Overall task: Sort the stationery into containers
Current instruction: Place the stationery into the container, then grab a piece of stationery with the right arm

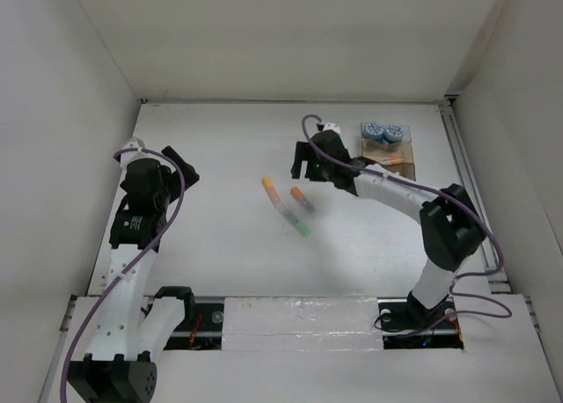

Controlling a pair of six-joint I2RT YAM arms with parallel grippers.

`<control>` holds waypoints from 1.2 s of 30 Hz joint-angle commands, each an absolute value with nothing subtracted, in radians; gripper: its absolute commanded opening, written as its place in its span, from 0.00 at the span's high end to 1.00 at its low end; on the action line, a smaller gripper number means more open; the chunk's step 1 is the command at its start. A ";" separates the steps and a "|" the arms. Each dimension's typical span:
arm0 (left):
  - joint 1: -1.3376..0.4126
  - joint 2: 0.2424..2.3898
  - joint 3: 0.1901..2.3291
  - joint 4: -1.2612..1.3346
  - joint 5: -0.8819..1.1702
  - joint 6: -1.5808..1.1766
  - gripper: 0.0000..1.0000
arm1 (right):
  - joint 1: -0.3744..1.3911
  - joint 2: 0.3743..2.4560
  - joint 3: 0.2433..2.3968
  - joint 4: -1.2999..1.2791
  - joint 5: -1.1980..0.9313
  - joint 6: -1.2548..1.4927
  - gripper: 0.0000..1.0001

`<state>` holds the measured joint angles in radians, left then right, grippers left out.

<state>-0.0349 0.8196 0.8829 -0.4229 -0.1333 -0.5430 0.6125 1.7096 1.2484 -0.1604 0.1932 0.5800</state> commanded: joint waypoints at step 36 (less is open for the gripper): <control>-0.031 0.807 0.877 -0.391 -0.087 -0.532 0.01 | 0.721 2.042 1.454 -0.428 0.204 0.305 0.52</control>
<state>-0.0349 0.8215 0.8829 -0.4225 -0.0940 -0.5423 0.7055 2.0167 1.4158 -0.4061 0.1947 0.3172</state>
